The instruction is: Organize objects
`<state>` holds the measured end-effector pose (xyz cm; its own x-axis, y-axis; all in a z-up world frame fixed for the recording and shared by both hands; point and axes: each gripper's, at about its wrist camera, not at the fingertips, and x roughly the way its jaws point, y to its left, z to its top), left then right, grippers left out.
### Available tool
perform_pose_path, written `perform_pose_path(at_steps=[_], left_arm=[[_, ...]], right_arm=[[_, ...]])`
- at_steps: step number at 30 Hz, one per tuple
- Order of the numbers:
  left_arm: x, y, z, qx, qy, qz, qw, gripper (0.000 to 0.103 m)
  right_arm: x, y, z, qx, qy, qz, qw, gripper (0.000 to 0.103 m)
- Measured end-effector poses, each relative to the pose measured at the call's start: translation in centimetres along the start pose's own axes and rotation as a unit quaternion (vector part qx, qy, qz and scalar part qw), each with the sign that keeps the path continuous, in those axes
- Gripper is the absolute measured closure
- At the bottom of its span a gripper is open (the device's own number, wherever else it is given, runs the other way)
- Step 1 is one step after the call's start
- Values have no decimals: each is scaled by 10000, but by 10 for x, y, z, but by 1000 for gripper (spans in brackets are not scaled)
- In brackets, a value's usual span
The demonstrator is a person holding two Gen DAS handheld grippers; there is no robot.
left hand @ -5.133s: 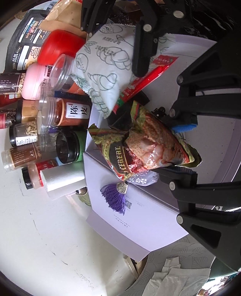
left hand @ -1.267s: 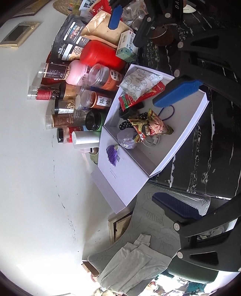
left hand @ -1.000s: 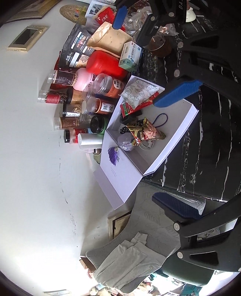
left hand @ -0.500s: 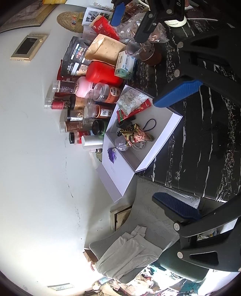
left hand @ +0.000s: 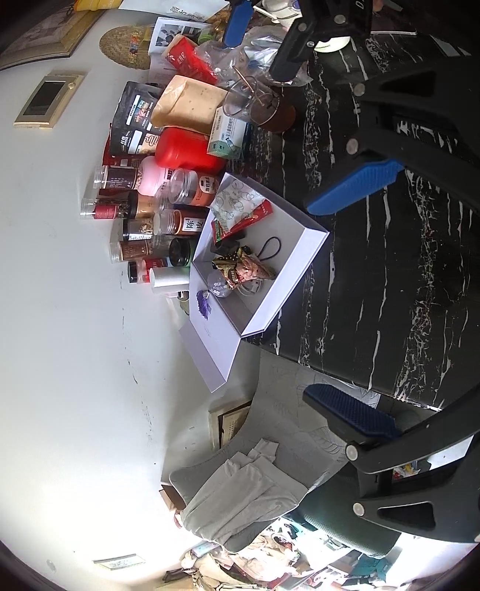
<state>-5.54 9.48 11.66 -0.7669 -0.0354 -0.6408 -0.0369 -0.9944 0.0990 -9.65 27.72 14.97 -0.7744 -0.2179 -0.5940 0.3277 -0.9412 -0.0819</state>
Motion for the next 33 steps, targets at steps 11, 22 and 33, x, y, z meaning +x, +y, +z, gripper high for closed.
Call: perform_pose_path(at_steps=[11, 22, 33], left_arm=[[-8, -9, -32, 4, 113, 13, 9999, 10], [-9, -14, -39, 46, 171, 32, 9998, 10], [-15, -17, -37, 107, 167, 90, 9998, 10]], right_arm=[[-1, 6, -30, 89, 184, 92, 9997, 8], [1, 8, -36, 34, 243, 126, 9996, 8], [2, 8, -37, -17, 254, 140, 9996, 8]])
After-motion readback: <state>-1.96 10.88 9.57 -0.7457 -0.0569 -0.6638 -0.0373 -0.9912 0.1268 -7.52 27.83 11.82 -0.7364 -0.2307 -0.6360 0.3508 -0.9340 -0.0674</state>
